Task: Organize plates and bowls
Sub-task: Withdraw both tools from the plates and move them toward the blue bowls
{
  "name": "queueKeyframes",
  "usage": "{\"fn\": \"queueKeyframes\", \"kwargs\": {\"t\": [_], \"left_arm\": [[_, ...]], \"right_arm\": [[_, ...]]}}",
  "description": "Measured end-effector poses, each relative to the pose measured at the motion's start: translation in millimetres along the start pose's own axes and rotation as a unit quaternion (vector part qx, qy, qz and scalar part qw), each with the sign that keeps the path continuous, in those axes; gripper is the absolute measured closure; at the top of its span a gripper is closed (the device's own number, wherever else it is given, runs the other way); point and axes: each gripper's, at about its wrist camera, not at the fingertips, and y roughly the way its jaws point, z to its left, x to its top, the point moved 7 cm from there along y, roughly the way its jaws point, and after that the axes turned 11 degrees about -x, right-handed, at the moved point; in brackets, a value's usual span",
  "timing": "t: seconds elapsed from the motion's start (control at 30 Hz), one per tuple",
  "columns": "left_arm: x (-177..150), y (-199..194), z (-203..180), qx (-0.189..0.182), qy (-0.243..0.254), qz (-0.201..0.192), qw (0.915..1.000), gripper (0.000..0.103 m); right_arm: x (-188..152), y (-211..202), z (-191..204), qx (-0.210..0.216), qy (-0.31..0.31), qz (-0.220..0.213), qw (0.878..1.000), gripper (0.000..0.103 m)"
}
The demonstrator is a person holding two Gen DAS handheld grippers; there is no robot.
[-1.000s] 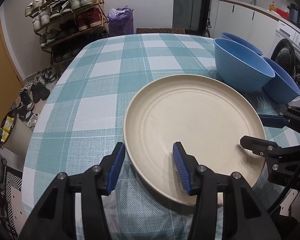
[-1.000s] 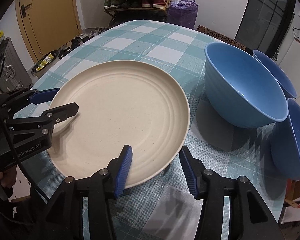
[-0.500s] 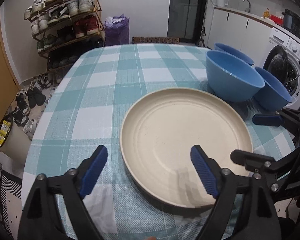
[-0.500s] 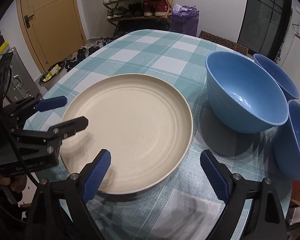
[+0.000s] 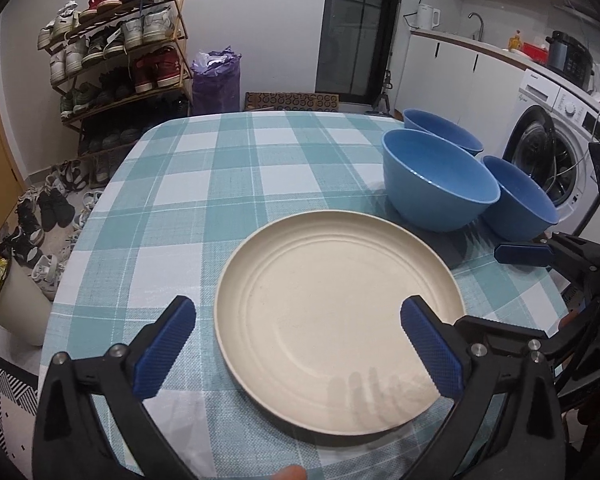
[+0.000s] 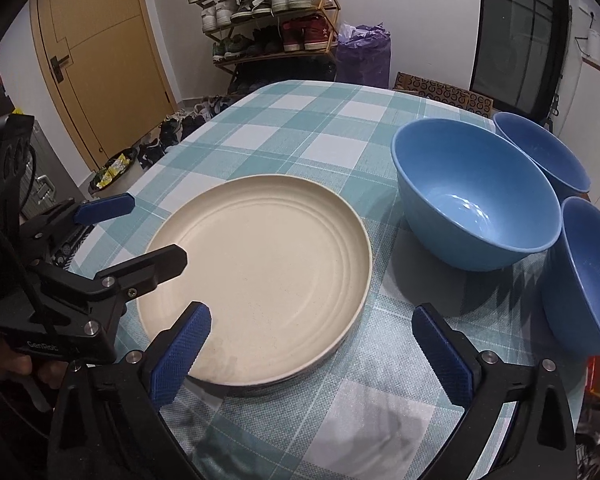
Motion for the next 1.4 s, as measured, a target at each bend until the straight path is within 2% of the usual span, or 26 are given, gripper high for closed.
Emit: {"fn": "queueKeyframes", "kwargs": {"t": [0.3, 0.53, 0.93, 1.4], "left_arm": [[17, -6, -13, -0.024, 0.001, -0.018, 0.9995, 0.000], [30, -10, -25, -0.032, 0.012, -0.027, 0.9990, 0.000], [58, -18, -44, -0.031, 0.037, -0.041, 0.9980, 0.000], [91, -9, -60, -0.038, 0.034, -0.041, 0.9978, 0.000]], "right_arm": [[0, -31, -10, -0.003, 0.002, -0.032, 0.999, 0.001], [10, -56, -32, -0.008, 0.031, -0.054, 0.998, 0.001], [24, -110, -65, -0.018, 0.064, -0.107, 0.992, 0.001], [40, -158, -120, -0.049, 0.085, -0.137, 0.986, 0.001]]}}
